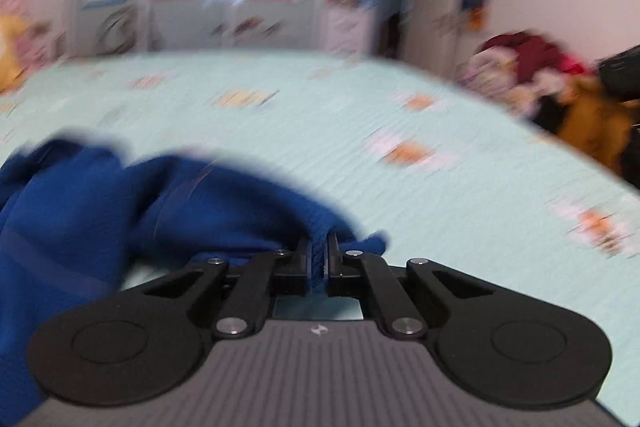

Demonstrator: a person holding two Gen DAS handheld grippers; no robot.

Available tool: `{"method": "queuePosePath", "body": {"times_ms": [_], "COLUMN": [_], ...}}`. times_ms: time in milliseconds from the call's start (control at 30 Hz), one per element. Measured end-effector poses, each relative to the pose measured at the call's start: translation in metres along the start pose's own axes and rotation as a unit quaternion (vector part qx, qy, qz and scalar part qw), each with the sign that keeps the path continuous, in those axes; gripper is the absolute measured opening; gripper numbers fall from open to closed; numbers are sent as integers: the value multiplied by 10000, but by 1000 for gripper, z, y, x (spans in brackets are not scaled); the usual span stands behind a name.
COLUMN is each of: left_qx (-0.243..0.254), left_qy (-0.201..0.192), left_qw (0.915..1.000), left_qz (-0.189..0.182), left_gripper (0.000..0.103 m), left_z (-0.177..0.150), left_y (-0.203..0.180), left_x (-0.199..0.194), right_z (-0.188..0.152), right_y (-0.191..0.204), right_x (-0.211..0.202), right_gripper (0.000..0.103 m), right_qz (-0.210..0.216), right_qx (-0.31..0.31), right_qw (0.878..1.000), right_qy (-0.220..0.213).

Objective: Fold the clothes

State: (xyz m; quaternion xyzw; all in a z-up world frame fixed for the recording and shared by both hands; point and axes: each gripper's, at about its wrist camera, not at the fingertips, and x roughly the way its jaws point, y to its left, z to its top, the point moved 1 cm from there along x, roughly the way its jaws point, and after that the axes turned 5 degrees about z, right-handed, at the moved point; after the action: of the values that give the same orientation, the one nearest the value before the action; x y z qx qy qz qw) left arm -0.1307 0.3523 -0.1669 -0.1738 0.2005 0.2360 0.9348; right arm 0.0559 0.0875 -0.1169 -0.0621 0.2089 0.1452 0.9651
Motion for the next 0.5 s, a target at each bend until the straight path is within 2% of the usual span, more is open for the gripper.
{"method": "queuePosePath", "body": {"times_ms": [100,133,200,233,267,333,400,500], "left_qx": [10,23,43,47,55,72,75,79], "left_qy": [24,36,60,75,90,108,120,130], "left_qw": [10000,9999,9999,9999,9999,9999,9999,9998], "left_qz": [-89,-93,-101,-100,-101,-96,-89,-84], "left_gripper": [67,67,68,69,69,69,70,70], "left_z": [0,0,0,0,-1,-2,-2,-3], "left_y": [-1,-1,-1,-2,-2,-2,-2,-3], "left_x": [-1,0,0,1,1,2,2,3], "right_z": [25,28,24,16,8,-11,-30,-57], "right_y": [-44,-50,-58,-53,-49,-34,-11,27], "right_x": [-21,-24,-39,-47,-54,-72,-83,-90], "right_gripper": [4,6,14,30,51,69,69,69], "right_qz": [-700,-813,-712,-498,-284,159,763,1831], "right_qx": [142,174,386,439,492,657,965,1524], "right_qw": [9965,9958,9965,9977,9983,9977,9919,9663], "right_qy": [-427,-390,-215,-153,-90,14,307,977]}}
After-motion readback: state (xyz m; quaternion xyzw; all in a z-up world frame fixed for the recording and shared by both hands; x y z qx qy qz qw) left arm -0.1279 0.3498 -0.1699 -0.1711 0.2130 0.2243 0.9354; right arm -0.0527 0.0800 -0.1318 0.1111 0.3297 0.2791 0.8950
